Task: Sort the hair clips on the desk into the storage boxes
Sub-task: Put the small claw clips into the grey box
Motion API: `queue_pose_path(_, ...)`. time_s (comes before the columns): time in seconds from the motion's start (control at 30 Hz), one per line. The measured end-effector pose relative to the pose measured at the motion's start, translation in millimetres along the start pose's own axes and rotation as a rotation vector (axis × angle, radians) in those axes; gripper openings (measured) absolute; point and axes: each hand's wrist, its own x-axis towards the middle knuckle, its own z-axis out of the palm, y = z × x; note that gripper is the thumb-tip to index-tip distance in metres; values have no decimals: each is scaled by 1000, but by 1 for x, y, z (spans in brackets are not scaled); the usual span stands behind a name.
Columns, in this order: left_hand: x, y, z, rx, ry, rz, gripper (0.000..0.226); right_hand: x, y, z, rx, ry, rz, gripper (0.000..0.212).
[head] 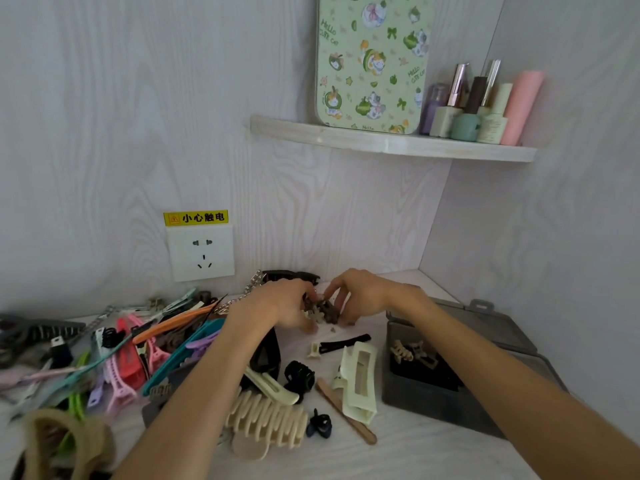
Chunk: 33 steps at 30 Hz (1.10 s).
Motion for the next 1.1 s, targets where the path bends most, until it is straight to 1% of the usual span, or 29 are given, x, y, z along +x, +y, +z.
queue_pose_path(0.07,0,-2,3,11,83,-10,41,-4,0,2,19,49,-22,45)
queue_pose_path(0.1,0,-2,4,21,132,-16,33,-6,-1,4,21,61,-35,47)
queue_pose_path(0.13,0,-2,4,27,163,-19,28,-7,-2,5,16,55,-47,55)
queue_pose_path(0.2,-1,-4,2,4,165,-6,26,-7,-6,8,-11,14,-59,71)
queue_pose_path(0.23,-2,-5,0,-22,147,3,26,-6,-8,10,-23,-6,-60,72)
queue_pose_path(0.27,-3,-6,-2,-49,128,10,28,-4,-9,12,-19,-13,-57,69)
queue_pose_path(0.4,-7,-10,-11,-72,98,32,34,-3,-9,15,93,43,-20,33)
queue_pose_path(0.43,-8,-11,-12,-78,101,39,35,-4,-8,15,72,66,-13,31)
queue_pose_path(0.53,-14,-16,-20,-139,103,49,33,-17,-3,6,6,155,-12,34)
queue_pose_path(0.63,-22,-12,-35,-240,179,78,26,-50,2,-15,203,236,-55,31)
queue_pose_path(0.67,-26,-5,-39,-287,217,110,25,-64,6,-23,261,262,-66,31)
queue_pose_path(0.73,-34,15,-45,-385,249,216,23,-89,19,-35,287,277,-74,30)
queue_pose_path(0.8,-42,42,-44,-452,212,340,22,-111,33,-38,260,272,-53,29)
queue_pose_path(0.87,-47,66,-36,-470,153,434,21,-125,46,-34,231,288,-18,30)
queue_pose_path(0.97,-46,89,-18,-432,31,483,28,-135,60,-23,183,295,17,32)
queue_pose_path(1.03,-46,95,-9,-375,-66,478,41,-143,67,-19,166,261,5,45)
queue_pose_path(1.1,-47,93,-8,-341,-154,469,52,-153,68,-20,191,131,-18,65)
